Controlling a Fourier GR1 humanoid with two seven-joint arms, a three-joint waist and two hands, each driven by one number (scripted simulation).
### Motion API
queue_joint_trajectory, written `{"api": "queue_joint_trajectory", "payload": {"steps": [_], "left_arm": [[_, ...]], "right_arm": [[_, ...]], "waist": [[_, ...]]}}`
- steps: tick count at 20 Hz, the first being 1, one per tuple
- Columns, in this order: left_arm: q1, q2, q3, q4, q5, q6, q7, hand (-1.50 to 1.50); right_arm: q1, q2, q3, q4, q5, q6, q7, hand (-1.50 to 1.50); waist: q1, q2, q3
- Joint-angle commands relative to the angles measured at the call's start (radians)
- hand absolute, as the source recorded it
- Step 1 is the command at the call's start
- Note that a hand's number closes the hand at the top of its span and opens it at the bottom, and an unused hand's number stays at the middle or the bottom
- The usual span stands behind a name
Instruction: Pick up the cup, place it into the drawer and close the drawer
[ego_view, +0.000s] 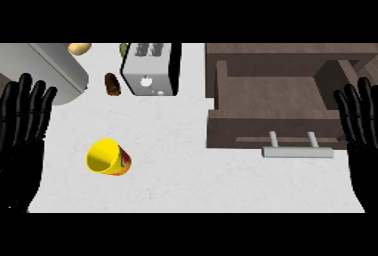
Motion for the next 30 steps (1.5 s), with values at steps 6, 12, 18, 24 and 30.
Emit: {"api": "queue_joint_trajectory", "payload": {"steps": [6,12,18,24,30], "left_arm": [[0.048,-0.052,0.010,0.027,-0.051,0.056,-0.078,-1.50],[0.051,-0.085,-0.015,0.032,0.124,0.104,0.033,-1.50],[0.048,-0.093,-0.095,0.076,0.081,0.173,0.007,-1.50],[0.051,-0.093,-0.111,0.154,0.077,0.209,-0.070,-1.50],[0.016,-0.088,-0.042,0.107,0.079,0.218,0.037,-1.50]], "right_arm": [[-0.040,0.023,0.018,0.053,-0.006,0.018,0.004,-1.50],[0.036,0.039,0.018,0.043,-0.135,0.090,0.011,-1.50],[-0.072,0.061,0.034,0.074,-0.069,0.030,0.086,-1.50],[-0.059,0.049,0.033,0.044,-0.080,0.054,0.112,-1.50],[0.011,0.073,0.044,0.037,-0.081,0.073,0.034,-1.50]], "waist": [[-0.015,0.023,-0.024],[-0.017,0.023,-0.024],[-0.016,0.023,-0.024],[-0.017,0.023,-0.025],[-0.017,0.023,-0.024]]}}
